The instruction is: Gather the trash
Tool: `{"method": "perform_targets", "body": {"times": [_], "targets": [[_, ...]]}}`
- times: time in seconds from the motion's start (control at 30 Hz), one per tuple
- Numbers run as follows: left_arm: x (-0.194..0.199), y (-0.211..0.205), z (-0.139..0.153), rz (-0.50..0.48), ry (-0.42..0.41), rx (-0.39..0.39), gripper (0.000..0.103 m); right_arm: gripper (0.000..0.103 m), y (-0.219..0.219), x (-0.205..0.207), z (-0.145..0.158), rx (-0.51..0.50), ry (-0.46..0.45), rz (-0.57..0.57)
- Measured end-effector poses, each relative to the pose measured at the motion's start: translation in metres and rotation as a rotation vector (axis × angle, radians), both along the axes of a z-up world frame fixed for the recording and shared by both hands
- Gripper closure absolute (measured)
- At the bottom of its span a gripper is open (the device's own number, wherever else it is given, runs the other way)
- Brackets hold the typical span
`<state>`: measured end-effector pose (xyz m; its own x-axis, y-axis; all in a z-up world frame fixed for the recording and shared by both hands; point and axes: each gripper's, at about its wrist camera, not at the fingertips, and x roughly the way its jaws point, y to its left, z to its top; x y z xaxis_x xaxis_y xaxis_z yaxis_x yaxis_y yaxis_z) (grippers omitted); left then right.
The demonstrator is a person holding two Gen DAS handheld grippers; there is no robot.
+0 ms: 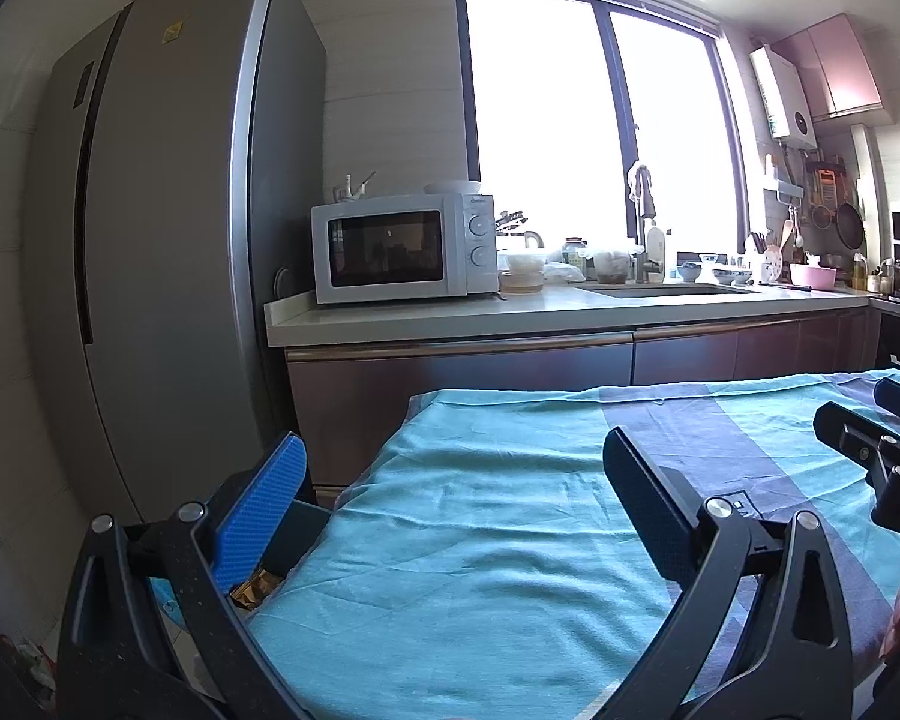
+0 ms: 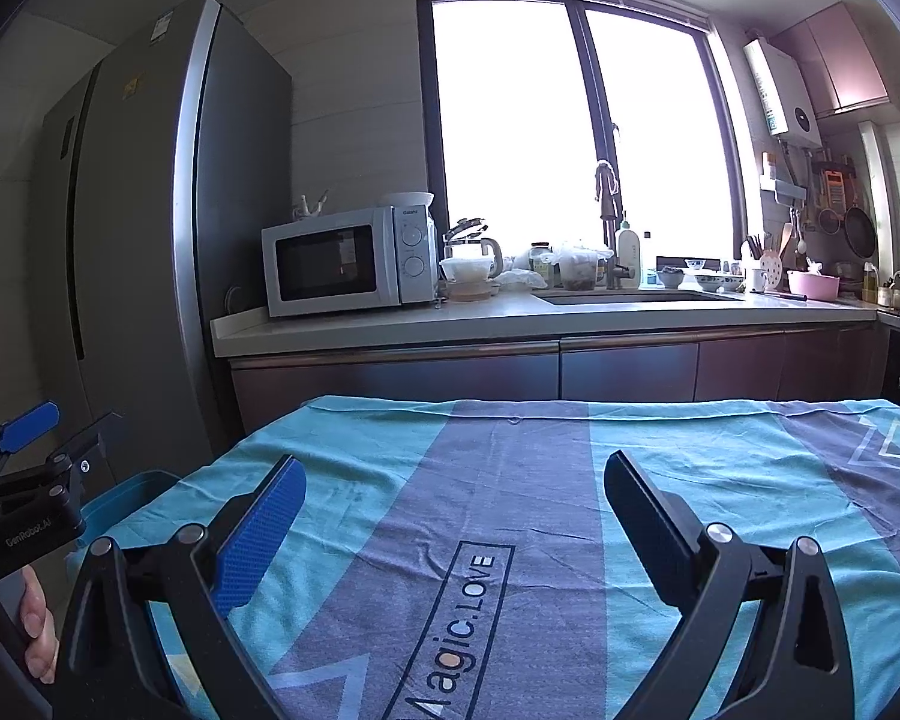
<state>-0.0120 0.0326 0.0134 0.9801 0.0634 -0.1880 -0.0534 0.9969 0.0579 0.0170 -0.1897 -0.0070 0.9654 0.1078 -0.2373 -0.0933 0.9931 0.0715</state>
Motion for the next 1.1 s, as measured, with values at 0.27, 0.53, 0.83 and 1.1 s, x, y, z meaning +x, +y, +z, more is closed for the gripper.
{"method": "perform_targets", "body": {"times": [0.27, 0.53, 0.83, 1.1], "targets": [[0.0, -0.0003, 0.0008, -0.005, 0.002, -0.002, 0.006, 0.006, 0.0001, 0.0011, -0.0003, 0.001, -0.001, -0.003], [0.0012, -0.0004, 0.0004, -0.001, 0.002, -0.001, 0.006, 0.006, 0.0, -0.0008, -0.0006, 0.004, -0.006, -0.007], [0.0008, -0.001, 0.0007, 0.001, 0.0, 0.0, 0.006, 0.006, -0.0004, -0.0008, -0.0008, 0.007, -0.008, -0.008], [0.0011, -0.0009, 0.0004, 0.002, 0.001, 0.0, 0.006, 0.006, -0.0003, -0.0026, -0.0017, 0.007, -0.009, -0.013]]}}
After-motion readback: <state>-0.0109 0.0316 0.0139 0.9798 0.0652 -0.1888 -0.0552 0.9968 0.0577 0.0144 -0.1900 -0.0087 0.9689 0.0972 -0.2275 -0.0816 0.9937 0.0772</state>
